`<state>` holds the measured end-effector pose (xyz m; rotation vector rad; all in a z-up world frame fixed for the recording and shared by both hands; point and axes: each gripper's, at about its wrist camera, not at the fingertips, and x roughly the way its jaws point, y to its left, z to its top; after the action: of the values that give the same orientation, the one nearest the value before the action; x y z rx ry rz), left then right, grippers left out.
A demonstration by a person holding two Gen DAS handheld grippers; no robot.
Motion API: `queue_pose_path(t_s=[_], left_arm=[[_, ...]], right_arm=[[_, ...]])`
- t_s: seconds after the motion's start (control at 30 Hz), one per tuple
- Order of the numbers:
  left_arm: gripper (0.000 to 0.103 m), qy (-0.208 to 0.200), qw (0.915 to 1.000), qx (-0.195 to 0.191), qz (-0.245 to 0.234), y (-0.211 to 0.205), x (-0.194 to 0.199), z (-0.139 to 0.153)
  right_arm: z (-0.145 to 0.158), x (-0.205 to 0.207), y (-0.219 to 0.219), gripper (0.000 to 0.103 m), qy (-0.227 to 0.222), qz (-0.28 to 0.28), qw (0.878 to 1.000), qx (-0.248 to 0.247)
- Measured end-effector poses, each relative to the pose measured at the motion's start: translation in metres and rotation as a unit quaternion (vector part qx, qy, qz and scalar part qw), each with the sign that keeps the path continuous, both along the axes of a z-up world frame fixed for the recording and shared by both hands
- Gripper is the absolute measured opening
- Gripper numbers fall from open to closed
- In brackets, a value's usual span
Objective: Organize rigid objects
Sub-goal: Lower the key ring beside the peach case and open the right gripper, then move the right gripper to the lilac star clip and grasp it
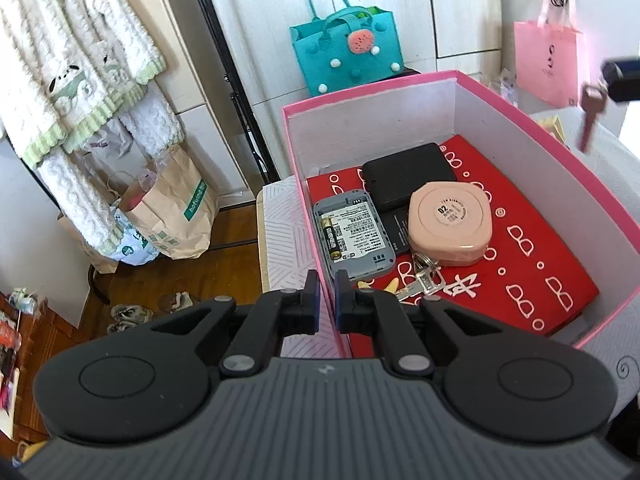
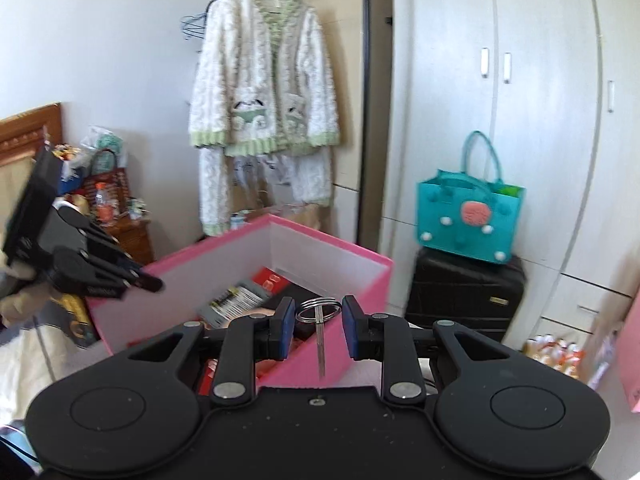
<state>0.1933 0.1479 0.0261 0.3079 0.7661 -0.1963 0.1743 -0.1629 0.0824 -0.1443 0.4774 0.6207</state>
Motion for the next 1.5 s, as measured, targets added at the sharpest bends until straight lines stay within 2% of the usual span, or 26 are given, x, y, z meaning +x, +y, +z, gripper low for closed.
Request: queue_pose_path(t_s=[0.17, 0.3, 0.47, 0.63, 0.73, 0.9, 1.03, 1.17, 1.27, 1.33, 1.43, 1.5], left_arm=[[0.007, 0.002, 0.9998, 0.017, -0.011, -0.004, 0.002, -0.001], [0.007, 0.001, 0.9996, 0.023, -0.016, -0.004, 0.002, -0.002], [0.007, -0.001, 0.9998, 0.013, -0.016, -0.001, 0.0, -0.002], [0.007, -0.002, 0.9998, 0.008, -0.02, 0.002, 0.0, -0.002], [0.007, -0.002, 0.9998, 0.006, -0.021, 0.003, 0.0, -0.002], [0.008, -0.002, 0.9998, 0.006, -0.02, 0.003, 0.0, -0.002], [0.008, -0.002, 0.9998, 0.005, -0.02, 0.004, 0.0, -0.001], [0.008, -0.002, 0.9998, 0.003, -0.018, 0.003, 0.0, 0.0], [0.008, -0.002, 0.9999, 0.002, -0.017, 0.003, 0.0, 0.0], [0.008, -0.002, 0.9999, 0.003, -0.016, 0.003, 0.0, 0.0], [0.008, -0.002, 0.9999, 0.002, -0.015, 0.004, 0.0, 0.001], [0.008, -0.003, 0.9999, 0.004, -0.014, 0.004, 0.0, 0.001]], right_arm=[[0.008, 0.005, 0.018, 0.03, 0.015, 0.049, 0.998, 0.03], [-0.005, 0.012, 0.038, 0.03, 0.058, 0.091, 0.993, 0.055], [-0.032, 0.022, 0.063, 0.03, 0.086, 0.099, 0.991, 0.021], [-0.047, 0.029, 0.069, 0.03, 0.086, 0.074, 0.993, -0.023], [-0.048, 0.03, 0.065, 0.032, 0.054, 0.03, 0.997, -0.049], [-0.037, 0.025, 0.043, 0.035, 0.032, 0.007, 0.999, -0.02], [-0.028, 0.013, 0.02, 0.047, 0.016, -0.015, 1.0, 0.006], [-0.025, 0.003, -0.003, 0.049, 0.01, -0.034, 0.999, 0.023], [-0.03, 0.0, -0.021, 0.056, 0.012, -0.057, 0.998, 0.031], [-0.037, -0.003, -0.029, 0.061, 0.007, -0.073, 0.997, 0.019], [-0.052, -0.004, -0.04, 0.062, 0.014, -0.09, 0.996, 0.003], [-0.064, -0.005, -0.049, 0.062, 0.036, -0.087, 0.996, 0.005]])
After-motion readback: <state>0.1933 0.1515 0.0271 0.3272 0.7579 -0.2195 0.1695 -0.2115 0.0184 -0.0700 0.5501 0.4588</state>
